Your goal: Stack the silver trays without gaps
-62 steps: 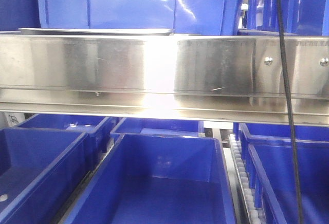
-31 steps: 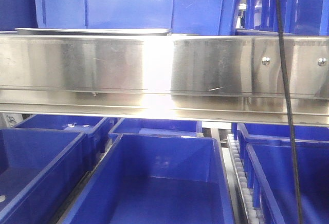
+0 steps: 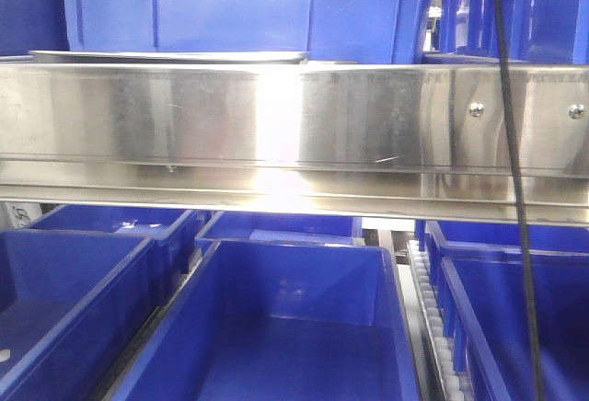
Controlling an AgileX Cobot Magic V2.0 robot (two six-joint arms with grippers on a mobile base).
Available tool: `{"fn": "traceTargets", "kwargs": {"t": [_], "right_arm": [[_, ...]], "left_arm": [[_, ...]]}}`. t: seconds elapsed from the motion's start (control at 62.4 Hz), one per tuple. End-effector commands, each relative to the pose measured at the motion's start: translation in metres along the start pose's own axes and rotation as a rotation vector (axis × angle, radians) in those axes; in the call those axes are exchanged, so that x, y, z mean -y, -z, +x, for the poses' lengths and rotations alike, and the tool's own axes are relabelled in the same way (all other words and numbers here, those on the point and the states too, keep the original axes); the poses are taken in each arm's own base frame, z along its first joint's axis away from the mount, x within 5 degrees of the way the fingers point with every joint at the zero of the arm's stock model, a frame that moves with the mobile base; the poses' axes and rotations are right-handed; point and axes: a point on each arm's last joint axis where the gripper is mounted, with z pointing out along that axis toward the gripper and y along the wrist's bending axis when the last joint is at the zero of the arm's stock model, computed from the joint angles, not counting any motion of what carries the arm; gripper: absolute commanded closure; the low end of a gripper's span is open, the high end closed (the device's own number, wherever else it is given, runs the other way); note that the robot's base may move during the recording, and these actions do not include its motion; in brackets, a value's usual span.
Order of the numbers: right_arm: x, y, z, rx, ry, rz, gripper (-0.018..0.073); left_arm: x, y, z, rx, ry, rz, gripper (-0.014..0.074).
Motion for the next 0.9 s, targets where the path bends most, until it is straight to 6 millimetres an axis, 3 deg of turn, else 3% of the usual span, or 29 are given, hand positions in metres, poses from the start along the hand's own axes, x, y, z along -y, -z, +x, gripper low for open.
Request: {"fn": "traceTargets", "kwargs": {"t": [0.0, 0.144, 0.881], "right_arm": [[-0.0019, 0.0042, -0.0082, 0.035, 0.022, -0.016, 0.0637], [-0.0019, 0.0042, -0.0082, 0.035, 0.022, -0.016, 0.0637], [-0.0019, 0.0042, -0.0082, 0.035, 0.022, -0.016, 0.0637]], "left_arm": [[0.0012, 0.0006, -0.0035, 0.033, 0.014, 0.022, 0.0592], [0.0053, 0.0008, -0.0014, 0.01, 0.006, 0.095, 0.0592], [0.0027, 0.0007, -0.0055, 0.054, 0.039, 0.051, 0.0592]]}}
